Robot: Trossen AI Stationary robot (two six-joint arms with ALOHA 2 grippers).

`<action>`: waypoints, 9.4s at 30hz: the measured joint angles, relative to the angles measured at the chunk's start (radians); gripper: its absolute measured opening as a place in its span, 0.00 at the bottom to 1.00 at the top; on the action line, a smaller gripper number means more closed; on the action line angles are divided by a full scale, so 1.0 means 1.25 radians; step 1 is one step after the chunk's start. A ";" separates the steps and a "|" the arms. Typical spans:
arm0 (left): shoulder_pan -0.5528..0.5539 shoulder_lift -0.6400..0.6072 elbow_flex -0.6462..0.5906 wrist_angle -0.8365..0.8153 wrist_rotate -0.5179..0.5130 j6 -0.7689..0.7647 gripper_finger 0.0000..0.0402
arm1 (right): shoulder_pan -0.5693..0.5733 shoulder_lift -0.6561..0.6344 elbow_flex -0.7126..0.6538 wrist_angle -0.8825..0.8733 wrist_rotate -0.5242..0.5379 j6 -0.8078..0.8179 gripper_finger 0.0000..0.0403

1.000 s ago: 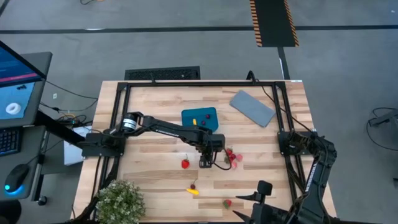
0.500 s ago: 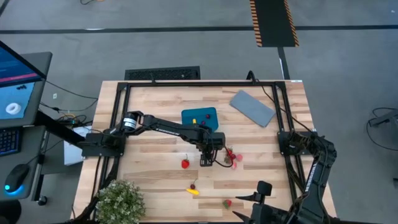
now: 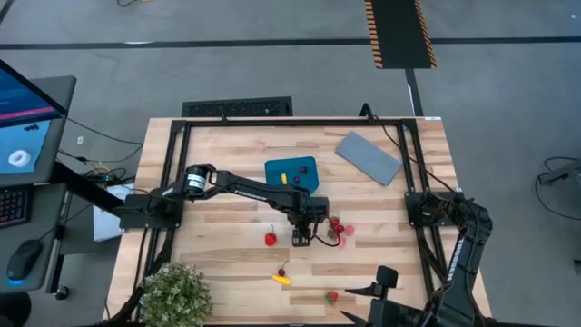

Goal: Pick and placing Produce into tupperware
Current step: Put the peach into the blue bin, then put the red strawberry into the blue bin

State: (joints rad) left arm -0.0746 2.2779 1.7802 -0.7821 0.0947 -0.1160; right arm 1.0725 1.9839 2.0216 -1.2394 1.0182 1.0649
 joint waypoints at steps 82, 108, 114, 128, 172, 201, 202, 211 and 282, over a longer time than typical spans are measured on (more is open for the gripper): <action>-0.480 -0.236 0.461 -0.475 -0.583 -0.016 0.25 | 0.057 -0.509 -0.517 -0.266 0.230 0.390 0.59; -0.622 -0.332 0.460 -0.229 -0.923 -0.269 0.25 | 0.090 -0.827 -1.034 -0.173 0.225 0.742 0.59; -0.610 -0.351 0.460 -0.157 -0.932 -0.553 0.25 | 0.082 -0.791 -1.042 -0.092 0.234 0.664 0.59; -0.483 -0.344 0.461 -0.064 -0.719 -0.624 0.25 | 0.082 -0.748 -1.042 0.116 0.238 0.474 0.59; 0.285 -0.345 0.014 -0.186 -0.118 -0.026 0.25 | 0.041 -0.748 -1.042 0.246 0.252 0.341 0.59; 0.331 -0.295 -0.310 0.066 0.151 -0.126 0.36 | 0.041 -0.748 -1.041 0.300 0.252 0.294 0.59; 0.330 -0.288 -0.310 0.066 0.164 -0.129 0.39 | 0.041 -0.749 -1.041 0.302 0.252 0.294 0.59; 0.336 -0.277 -0.310 0.070 0.177 -0.122 0.63 | 0.041 -0.748 -1.041 0.322 0.247 0.271 0.59; -0.622 -0.341 0.153 -0.406 -0.800 -0.452 0.58 | -0.265 -0.028 -0.544 0.465 -0.811 -0.447 0.56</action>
State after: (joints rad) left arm -0.8517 1.8515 1.9713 -1.2892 -0.9055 -0.6804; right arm 0.7410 1.9486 1.3422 -0.6580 0.0044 0.5058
